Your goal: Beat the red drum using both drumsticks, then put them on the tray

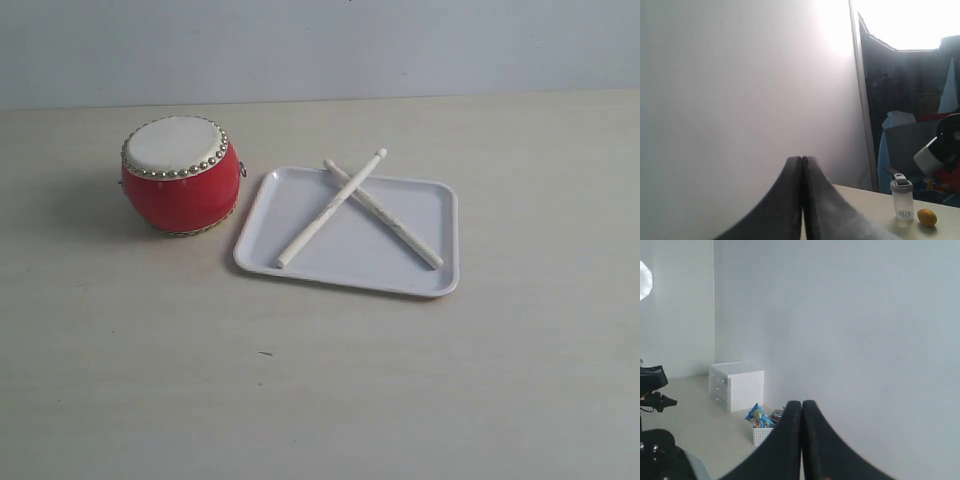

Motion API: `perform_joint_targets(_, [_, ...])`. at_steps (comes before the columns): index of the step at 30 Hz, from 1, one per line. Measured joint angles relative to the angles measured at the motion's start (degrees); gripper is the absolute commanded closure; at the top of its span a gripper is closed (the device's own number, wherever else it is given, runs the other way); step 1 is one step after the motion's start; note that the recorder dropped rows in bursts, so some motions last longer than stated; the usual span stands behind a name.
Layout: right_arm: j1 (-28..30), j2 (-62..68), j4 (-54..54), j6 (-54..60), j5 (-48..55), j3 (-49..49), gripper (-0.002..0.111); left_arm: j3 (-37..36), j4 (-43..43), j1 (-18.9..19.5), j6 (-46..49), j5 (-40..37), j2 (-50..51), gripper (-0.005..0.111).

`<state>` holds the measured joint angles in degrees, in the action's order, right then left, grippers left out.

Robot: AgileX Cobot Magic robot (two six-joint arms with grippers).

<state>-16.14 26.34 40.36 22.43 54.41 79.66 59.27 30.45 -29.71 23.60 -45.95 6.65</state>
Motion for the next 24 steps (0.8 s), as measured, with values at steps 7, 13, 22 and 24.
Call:
perform_joint_targets(7, [0.00, -10.49, 0.09, 0.00, -3.08, -9.78, 0.108, -6.02, 3.15, 2.61, 1.52, 1.76, -6.71, 0.107])
perform_joint_targets(13, [0.00, -18.83, -0.01, 1.10, -6.72, -16.59, 0.108, -9.67, 8.91, 5.60, 6.79, 1.47, -6.71, 0.107])
perform_joint_targets(22, [0.00, -26.34, -0.01, 3.81, -12.23, -27.04, 0.108, -19.30, 10.15, 7.99, 7.68, 1.19, -6.61, 0.107])
perform_joint_targets(24, [0.00, -26.38, 0.10, 3.93, -12.62, -29.19, 0.108, -21.66, 10.15, 7.99, 7.79, 1.08, -6.61, 0.107])
